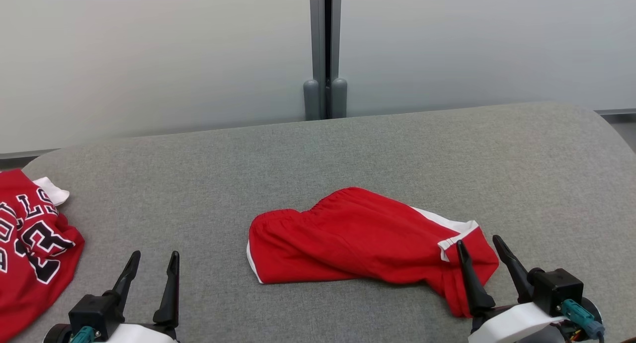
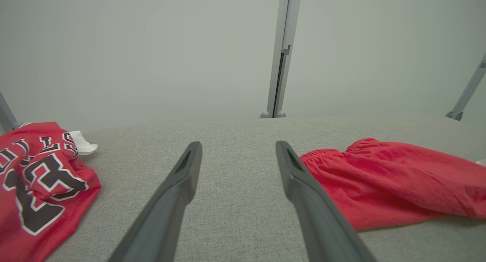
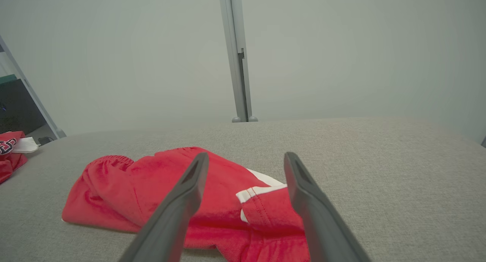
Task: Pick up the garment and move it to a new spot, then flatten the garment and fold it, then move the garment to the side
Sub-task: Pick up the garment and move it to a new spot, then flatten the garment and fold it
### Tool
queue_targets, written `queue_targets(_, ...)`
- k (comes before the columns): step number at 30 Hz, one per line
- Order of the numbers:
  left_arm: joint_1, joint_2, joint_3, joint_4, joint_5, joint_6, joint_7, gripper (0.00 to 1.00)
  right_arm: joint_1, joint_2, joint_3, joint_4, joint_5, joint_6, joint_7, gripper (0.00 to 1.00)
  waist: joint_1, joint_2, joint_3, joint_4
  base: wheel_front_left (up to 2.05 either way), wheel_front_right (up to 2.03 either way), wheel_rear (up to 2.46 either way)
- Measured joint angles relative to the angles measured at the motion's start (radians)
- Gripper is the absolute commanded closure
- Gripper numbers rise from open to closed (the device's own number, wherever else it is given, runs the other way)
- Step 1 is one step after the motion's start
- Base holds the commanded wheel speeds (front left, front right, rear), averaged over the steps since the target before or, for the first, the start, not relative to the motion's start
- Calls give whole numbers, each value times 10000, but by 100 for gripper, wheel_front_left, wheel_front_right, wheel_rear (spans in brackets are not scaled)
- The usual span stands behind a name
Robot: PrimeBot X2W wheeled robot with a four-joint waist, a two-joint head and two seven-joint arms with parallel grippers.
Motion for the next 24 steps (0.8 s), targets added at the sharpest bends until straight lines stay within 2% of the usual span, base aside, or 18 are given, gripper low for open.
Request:
queue_targets(15, -101, -82, -123, 242, 2, -19, 0, 0, -9, 25, 4, 69, 35, 0, -2, 0, 0, 0, -1, 94, 0, 0, 0)
queue_targets(19, -645, -167, -518, 355, 92, -267, 104, 0, -32, 27, -27, 46, 48, 0, 0, 0, 0, 0, 111, 136, 0, 0, 0)
queue_targets(24, -1881, -543, -1256, 529, 88, -639, 629, 0, -262, 33, -38, -92, 23, 0, 19, 0, 0, 0, 470, 94, 0, 0, 0)
